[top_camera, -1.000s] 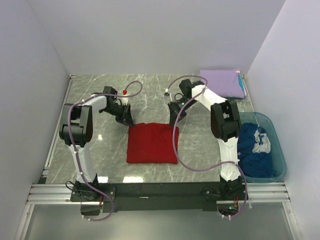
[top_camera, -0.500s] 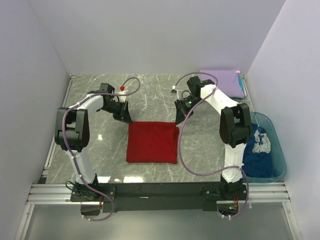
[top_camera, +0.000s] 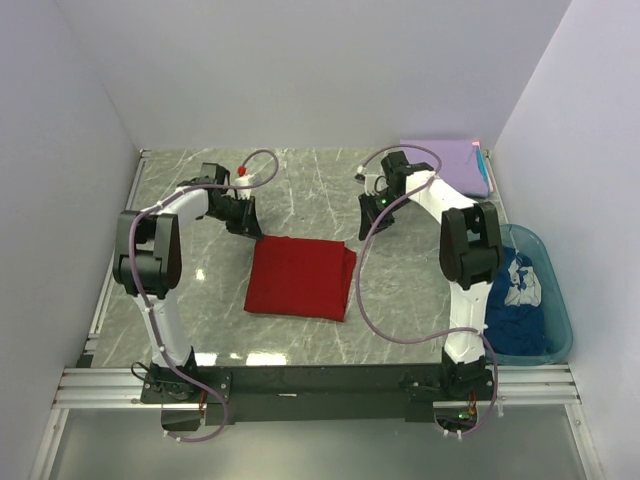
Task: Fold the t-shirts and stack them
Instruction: Fold the tshirt
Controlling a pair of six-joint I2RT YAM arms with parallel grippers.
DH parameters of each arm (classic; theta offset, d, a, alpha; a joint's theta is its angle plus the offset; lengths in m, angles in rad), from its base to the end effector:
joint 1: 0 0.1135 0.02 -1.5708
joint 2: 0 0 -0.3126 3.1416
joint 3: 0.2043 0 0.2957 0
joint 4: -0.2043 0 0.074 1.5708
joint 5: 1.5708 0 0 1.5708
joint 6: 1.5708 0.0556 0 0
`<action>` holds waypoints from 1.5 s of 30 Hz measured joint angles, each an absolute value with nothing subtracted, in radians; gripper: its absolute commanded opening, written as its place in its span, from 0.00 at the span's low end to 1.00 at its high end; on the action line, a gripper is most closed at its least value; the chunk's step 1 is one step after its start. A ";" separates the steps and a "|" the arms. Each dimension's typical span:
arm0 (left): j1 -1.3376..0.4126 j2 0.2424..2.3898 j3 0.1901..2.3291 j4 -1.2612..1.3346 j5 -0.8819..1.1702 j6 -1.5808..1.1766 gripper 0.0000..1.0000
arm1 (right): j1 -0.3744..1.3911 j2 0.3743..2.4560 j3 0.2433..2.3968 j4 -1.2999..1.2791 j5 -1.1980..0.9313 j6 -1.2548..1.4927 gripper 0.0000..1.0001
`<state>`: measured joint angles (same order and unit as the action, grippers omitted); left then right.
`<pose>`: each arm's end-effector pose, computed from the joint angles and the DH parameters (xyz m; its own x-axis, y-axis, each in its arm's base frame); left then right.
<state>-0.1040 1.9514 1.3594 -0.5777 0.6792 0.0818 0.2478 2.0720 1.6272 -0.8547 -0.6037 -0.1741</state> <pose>0.4496 -0.0820 0.1840 -0.8861 0.1564 -0.4364 0.3984 0.7381 -0.5445 0.4668 0.1507 0.2018 -0.8594 -0.3645 -0.3587 -0.5059 0.7084 0.4922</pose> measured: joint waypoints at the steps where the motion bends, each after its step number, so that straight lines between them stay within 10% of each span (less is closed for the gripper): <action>1: -0.104 1.968 1.370 -0.578 0.680 0.080 0.07 | 0.248 2.090 1.642 -0.857 -0.613 -0.170 0.25; 6: -0.104 2.007 1.386 -0.576 0.679 0.067 0.23 | 0.249 2.143 1.690 -0.859 -0.683 -0.137 0.59; 29: -0.104 2.008 1.366 -0.534 0.685 0.047 0.27 | 0.328 2.228 1.690 -0.794 -0.747 -0.044 0.47; 34: -0.104 2.007 1.357 -0.524 0.685 0.040 0.32 | 0.328 2.228 1.690 -0.789 -0.737 -0.039 0.59; 37: -0.104 2.007 1.347 -0.516 0.685 0.039 0.31 | 0.328 2.228 1.690 -0.780 -0.717 -0.038 0.46; 41: -0.104 2.006 1.341 -0.513 0.686 0.037 0.23 | 0.328 2.228 1.690 -0.770 -0.716 -0.033 0.06; 45: -0.104 1.989 1.332 -0.512 0.691 0.038 0.09 | 0.328 2.222 1.678 -0.763 -0.729 -0.027 0.00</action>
